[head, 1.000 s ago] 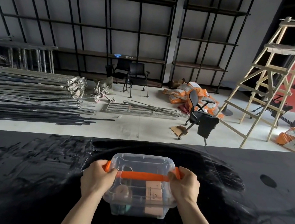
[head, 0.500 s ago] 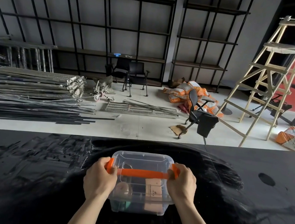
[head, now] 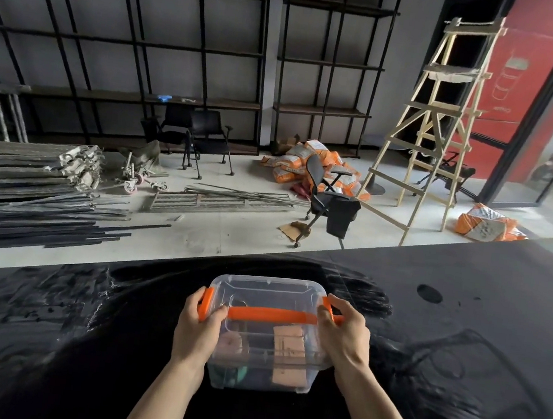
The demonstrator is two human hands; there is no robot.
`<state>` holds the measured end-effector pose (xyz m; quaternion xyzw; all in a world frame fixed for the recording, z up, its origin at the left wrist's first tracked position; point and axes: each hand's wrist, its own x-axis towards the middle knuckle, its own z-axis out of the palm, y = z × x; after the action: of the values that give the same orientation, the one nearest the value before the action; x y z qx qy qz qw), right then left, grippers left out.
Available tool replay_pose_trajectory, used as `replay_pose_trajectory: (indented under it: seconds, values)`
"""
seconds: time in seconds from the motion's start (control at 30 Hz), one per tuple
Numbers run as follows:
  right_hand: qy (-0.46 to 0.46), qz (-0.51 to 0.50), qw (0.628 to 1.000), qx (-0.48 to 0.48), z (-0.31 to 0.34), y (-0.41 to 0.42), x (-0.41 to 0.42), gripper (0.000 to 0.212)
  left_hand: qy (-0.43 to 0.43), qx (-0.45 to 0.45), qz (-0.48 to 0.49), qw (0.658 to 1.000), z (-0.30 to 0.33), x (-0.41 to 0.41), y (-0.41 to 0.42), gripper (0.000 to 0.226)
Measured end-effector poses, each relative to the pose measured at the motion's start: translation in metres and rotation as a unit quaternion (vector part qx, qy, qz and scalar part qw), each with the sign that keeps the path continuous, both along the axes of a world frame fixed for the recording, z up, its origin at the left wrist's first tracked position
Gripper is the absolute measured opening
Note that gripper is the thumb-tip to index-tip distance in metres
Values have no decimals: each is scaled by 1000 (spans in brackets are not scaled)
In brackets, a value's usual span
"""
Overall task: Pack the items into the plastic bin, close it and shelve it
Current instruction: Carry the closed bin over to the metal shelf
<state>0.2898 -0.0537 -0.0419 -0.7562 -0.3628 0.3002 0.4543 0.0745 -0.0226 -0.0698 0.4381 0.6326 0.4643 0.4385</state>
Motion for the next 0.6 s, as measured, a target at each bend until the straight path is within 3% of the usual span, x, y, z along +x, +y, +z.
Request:
replay_pose_trajectory:
  seconds: [0.3, 0.6]
  values:
    - [-22, -171, 985, 6, 19, -86, 111, 36, -39, 21, -170, 985, 15, 138, -11, 62]
    - [-79, -392, 917, -4, 38, -244, 173, 42, -70, 12, -388, 919, 18, 281, -96, 57]
